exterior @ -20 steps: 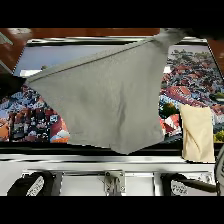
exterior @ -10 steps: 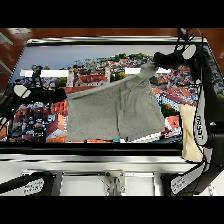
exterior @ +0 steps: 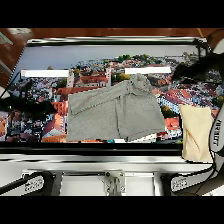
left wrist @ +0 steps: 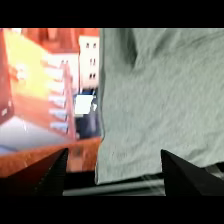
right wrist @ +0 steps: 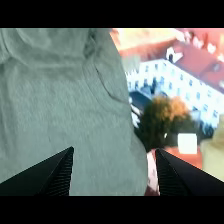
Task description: Fold the shirts.
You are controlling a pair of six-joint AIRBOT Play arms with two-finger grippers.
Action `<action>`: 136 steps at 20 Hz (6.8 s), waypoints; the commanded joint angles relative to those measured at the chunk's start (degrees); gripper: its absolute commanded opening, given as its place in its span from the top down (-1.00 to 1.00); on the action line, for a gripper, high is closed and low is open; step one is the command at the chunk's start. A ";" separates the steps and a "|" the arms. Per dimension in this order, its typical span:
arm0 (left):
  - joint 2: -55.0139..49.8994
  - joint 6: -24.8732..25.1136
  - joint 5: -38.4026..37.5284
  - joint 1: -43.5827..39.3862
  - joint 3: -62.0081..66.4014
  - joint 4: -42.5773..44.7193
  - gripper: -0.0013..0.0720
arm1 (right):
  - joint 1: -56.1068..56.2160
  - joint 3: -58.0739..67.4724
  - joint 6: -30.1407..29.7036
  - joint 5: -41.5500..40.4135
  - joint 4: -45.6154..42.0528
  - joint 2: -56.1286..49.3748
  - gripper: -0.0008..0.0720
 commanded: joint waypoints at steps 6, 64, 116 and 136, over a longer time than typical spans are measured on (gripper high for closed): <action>9.11 9.90 14.73 5.31 -37.24 -19.32 -0.99 | -14.12 -17.18 -2.45 11.30 10.78 8.17 -0.75; 37.53 -8.50 -0.87 -0.92 50.69 7.67 0.86 | -3.41 7.69 1.84 -13.84 4.11 57.48 0.83; -23.96 -4.42 -3.04 -9.40 18.51 5.53 0.85 | 7.67 -28.89 5.05 -11.15 -9.51 -1.22 0.82; 2.80 12.15 4.98 6.58 -29.00 -8.09 -0.86 | -11.02 -50.07 -4.72 -6.25 6.82 24.61 -0.67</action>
